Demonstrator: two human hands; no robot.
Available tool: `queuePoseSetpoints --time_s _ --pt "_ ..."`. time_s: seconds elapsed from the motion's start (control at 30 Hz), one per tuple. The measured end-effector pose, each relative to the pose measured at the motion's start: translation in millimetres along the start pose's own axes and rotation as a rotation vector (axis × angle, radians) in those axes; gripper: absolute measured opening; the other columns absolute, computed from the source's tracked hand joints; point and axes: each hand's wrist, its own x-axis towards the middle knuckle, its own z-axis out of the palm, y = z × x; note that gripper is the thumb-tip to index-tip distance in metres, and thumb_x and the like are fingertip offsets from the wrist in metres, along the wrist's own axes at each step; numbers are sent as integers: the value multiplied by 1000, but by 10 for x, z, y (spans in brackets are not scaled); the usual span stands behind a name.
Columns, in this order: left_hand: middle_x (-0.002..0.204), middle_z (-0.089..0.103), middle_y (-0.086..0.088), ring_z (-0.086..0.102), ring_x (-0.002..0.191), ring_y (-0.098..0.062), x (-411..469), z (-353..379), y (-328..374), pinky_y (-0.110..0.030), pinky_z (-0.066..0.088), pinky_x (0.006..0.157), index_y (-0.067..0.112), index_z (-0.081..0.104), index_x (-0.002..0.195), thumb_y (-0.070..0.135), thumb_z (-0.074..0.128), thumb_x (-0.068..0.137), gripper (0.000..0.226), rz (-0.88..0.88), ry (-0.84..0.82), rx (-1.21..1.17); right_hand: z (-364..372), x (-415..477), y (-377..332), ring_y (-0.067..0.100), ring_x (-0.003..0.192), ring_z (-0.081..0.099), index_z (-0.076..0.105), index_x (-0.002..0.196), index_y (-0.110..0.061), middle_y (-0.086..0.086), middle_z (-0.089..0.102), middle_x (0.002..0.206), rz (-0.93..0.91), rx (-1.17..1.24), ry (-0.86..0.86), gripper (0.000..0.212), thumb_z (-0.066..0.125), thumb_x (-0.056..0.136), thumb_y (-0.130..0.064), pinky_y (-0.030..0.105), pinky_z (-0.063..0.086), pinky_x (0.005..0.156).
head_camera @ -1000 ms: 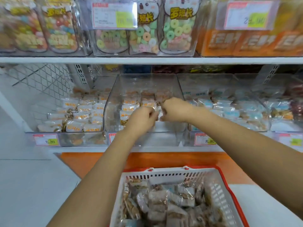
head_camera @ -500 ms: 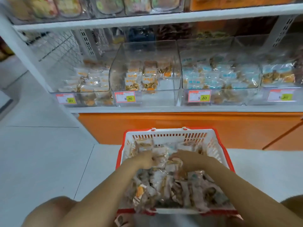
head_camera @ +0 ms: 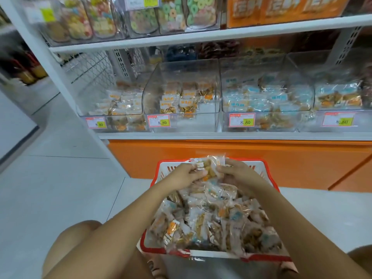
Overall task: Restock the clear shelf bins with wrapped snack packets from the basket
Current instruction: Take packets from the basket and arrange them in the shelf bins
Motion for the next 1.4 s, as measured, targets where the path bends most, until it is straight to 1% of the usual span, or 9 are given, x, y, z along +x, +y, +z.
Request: queuePoseSetpoints --time_s 0.1,0.3,0.4,0.6,0.77,0.93,1.1,1.27,1.4 --pt "93 69 -12 70 69 -9 -49 -105 236 -22 58 67 5 61 100 22 50 98 21 91 75 -208 78 -133 -286 17 75 70 58 98 1 16 68 93 -86 171 82 21 69 83 -10 20 55 64" --pt "80 60 -28 58 71 -23 -65 -268 414 -41 49 74 -11 57 84 37 40 101 54 304 380 -133 221 -296 -569 20 81 72 59 113 3 19 71 102 -182 323 231 46 74 71 -7 22 59 71" --pt "67 47 -16 44 63 -18 -104 -259 469 -33 39 64 -11 52 75 32 43 101 51 413 482 -179 264 -311 -609 15 70 71 62 110 1 15 72 91 -184 358 264 51 76 63 -12 20 58 64" --pt "75 57 -33 57 64 -34 -35 -363 473 -56 51 68 -10 58 84 58 47 90 70 500 608 -229 263 -292 -638 12 60 67 67 99 -5 6 72 72 -184 281 233 19 69 80 -5 21 58 63" --pt "58 46 -27 40 52 -28 -97 -451 668 -32 32 50 -9 50 66 42 44 96 59 597 668 -127 267 -261 -736 16 66 67 64 93 1 9 69 75 -158 268 168 8 63 85 2 24 59 70" --pt "53 35 -4 31 45 -5 27 -493 802 -19 26 45 12 38 58 33 41 100 47 518 782 -240 403 -203 -875 11 57 63 65 81 -6 4 64 65 -133 554 19 9 63 72 -4 23 58 66" --pt "49 42 -8 40 48 -19 142 -688 779 -24 28 47 8 44 59 28 40 102 47 661 861 62 498 -171 -932 15 80 67 73 87 -10 5 74 84 -322 169 313 10 73 78 -14 24 54 75" --pt "46 39 2 42 49 -22 192 -979 841 -23 29 46 21 40 60 32 39 101 43 789 953 286 461 -131 -1137 7 79 65 66 86 -7 -3 70 81 -403 20 292 7 64 87 -13 20 44 77" --pt "47 34 11 43 43 -14 216 -1048 878 -23 32 43 30 37 65 36 36 100 35 860 948 319 333 -51 -1399 13 71 65 56 79 -8 4 69 72 -483 -129 320 14 57 92 -3 23 50 72"
